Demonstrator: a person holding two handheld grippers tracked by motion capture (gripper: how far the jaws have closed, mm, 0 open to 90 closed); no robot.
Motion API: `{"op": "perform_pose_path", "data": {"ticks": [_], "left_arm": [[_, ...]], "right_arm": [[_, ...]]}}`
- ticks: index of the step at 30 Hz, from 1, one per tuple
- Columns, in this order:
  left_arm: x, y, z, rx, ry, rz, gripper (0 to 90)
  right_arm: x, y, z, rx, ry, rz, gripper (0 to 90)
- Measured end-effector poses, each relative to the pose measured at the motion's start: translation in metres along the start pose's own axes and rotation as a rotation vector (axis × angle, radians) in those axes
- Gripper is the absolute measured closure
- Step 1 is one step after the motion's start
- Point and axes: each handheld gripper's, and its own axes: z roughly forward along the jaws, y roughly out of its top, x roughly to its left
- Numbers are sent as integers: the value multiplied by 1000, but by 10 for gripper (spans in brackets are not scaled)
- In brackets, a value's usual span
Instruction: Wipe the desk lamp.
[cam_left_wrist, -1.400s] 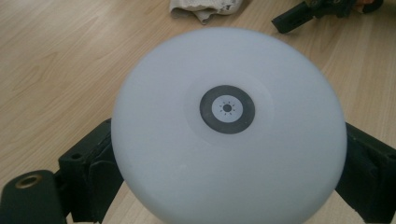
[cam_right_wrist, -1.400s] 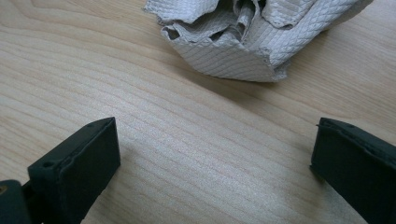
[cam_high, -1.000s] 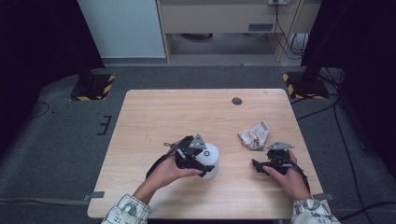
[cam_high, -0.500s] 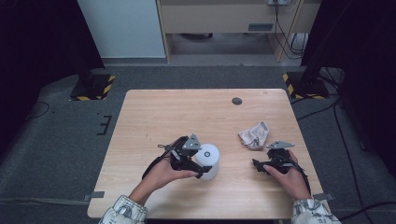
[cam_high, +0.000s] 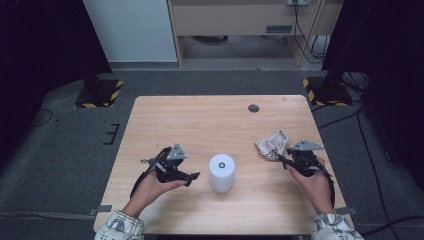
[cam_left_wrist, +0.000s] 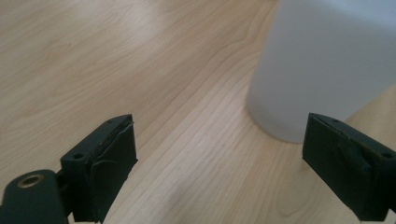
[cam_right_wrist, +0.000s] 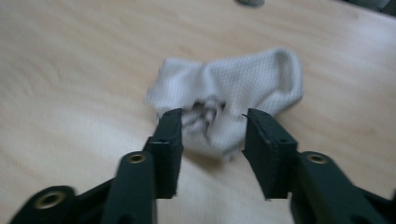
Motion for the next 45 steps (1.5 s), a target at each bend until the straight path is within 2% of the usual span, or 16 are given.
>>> {"op": "perform_pose_path", "data": {"ticks": [4,7,9,13,15,17,19,22,23,25,27,29,37,41,45], "left_arm": [[9,-7,3,3,31,-27,105],[11,-10,6,13,59,-24,115],[12,-11,8,25,62,-23,115],[13,-15,14,53,68,-8,114],[14,-15,15,49,87,-1,119],[15,-15,16,45,87,-9,119],[16,-16,17,54,76,-17,118],[14,-17,21,81,77,1,119],[14,-17,22,83,72,3,119],[14,-17,24,87,72,3,119],[15,-17,25,89,72,2,119],[15,-17,26,92,76,2,118],[14,-17,26,105,71,6,118],[12,-17,28,110,61,14,118],[10,-17,28,104,43,-2,106]], "right_arm": [[-7,19,15,-34,17,27,735],[-10,28,26,-45,42,56,747],[-11,30,31,-33,39,56,709],[-13,23,35,-6,59,97,549],[-12,20,38,14,76,112,474],[-10,17,44,52,81,114,404],[-7,14,50,74,83,96,393],[-2,10,55,89,92,106,365],[0,10,56,99,83,95,359],[0,9,60,104,91,101,369],[0,7,63,127,74,85,388],[-1,5,65,139,76,91,404],[-3,-1,65,134,69,78,550],[-3,-2,65,140,49,30,646],[-3,-2,64,149,45,5,736]]}}
